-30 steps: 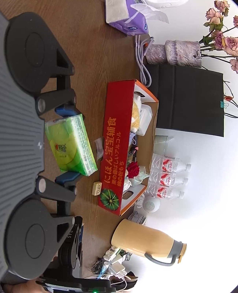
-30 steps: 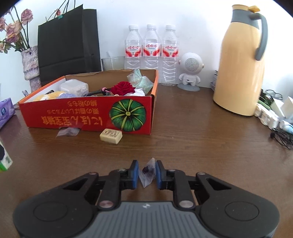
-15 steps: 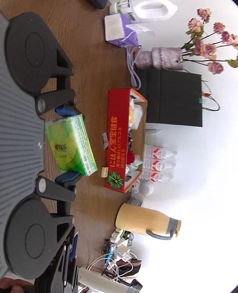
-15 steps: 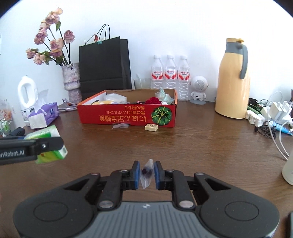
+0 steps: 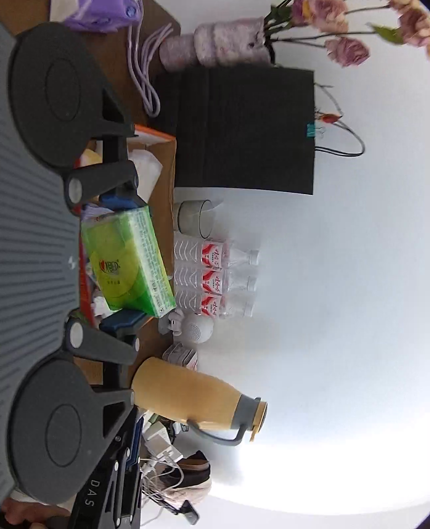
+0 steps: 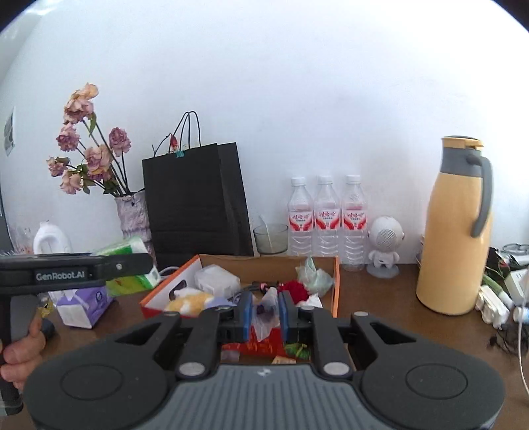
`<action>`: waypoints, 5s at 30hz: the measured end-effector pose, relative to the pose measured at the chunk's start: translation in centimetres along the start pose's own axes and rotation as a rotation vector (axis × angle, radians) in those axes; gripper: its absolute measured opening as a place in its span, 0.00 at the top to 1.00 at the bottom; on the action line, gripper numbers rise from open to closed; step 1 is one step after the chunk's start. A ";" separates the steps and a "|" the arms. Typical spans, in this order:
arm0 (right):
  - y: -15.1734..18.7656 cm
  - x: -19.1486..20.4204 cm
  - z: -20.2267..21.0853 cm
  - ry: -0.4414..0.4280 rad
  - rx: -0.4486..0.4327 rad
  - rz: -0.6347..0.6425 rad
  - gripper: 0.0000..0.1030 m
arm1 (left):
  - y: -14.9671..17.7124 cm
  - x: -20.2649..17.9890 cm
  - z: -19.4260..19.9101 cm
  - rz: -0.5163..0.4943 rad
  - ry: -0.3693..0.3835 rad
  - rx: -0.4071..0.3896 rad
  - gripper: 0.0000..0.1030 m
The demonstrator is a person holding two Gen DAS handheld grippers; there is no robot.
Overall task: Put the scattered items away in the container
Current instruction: 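Carry the tissue pack in the left tool while the right tool carries the wrapper to the box, then open both tools over the box to drop the tissue pack and wrapper, then move both tools back over the desk toward the beige block, then grasp the beige block with the right tool while the left grasps a small clear wrapper, then carry the block in the right tool while the left tool carries the wrapper to the box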
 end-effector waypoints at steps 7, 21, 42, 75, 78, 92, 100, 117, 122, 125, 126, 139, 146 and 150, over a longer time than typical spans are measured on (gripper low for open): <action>-1.9 -3.6 -15.4 -0.011 0.314 0.039 0.85 | -1.4 2.9 -14.5 0.035 0.042 0.321 0.43; 8.0 -6.5 -27.8 0.085 0.663 0.108 0.73 | 6.2 5.3 -26.1 -0.043 0.048 0.598 0.18; 6.2 -2.5 -19.9 0.115 0.577 -0.094 0.23 | 4.1 9.0 -14.4 -0.122 -0.357 0.479 0.00; 18.3 5.1 11.9 0.175 0.188 0.015 0.16 | 19.0 1.6 15.9 -0.046 -0.243 0.101 0.00; 16.4 3.7 6.7 0.180 0.195 0.006 0.18 | 17.6 3.2 12.9 -0.027 -0.266 0.103 0.00; 17.3 -0.2 -10.4 0.261 0.303 0.026 0.72 | 16.2 5.0 -2.5 0.022 -0.208 0.202 0.20; 16.9 -2.4 -6.2 0.206 0.243 -0.059 0.72 | 16.9 2.7 -8.8 -0.003 -0.234 0.227 0.22; 15.8 -2.3 -3.5 0.075 0.134 -0.190 0.72 | 18.3 0.5 -4.7 -0.093 -0.212 0.201 0.84; 15.4 -0.6 -2.9 0.048 0.107 -0.139 0.72 | 16.3 0.8 1.2 -0.040 -0.222 0.102 0.84; 15.1 0.6 -2.3 0.037 0.092 -0.103 0.72 | 15.2 1.0 4.9 -0.053 -0.256 0.027 0.84; 14.9 1.3 -1.8 0.041 0.088 -0.086 0.72 | 14.9 1.1 6.2 -0.055 -0.267 0.008 0.84; 18.0 6.6 13.2 0.075 0.106 -0.025 0.72 | 18.0 -1.4 19.2 -0.117 -0.244 -0.106 0.84; 16.4 7.9 18.5 0.104 -0.024 -0.006 0.72 | 17.4 -1.0 22.8 -0.092 -0.243 -0.172 0.84; 13.3 8.2 17.7 0.109 -0.117 0.017 0.72 | 15.1 -1.1 22.6 -0.089 -0.220 -0.239 0.84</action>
Point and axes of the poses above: each gripper's, at about its wrist camera, not at the fingertips, and z roughly against the way its jaws point, x to its left, y to its underside, the point moved 7 cm from there along -z, roughly the way its jaws point, and after that the axes turned 12 degrees about -x, right-handed, at the moved point
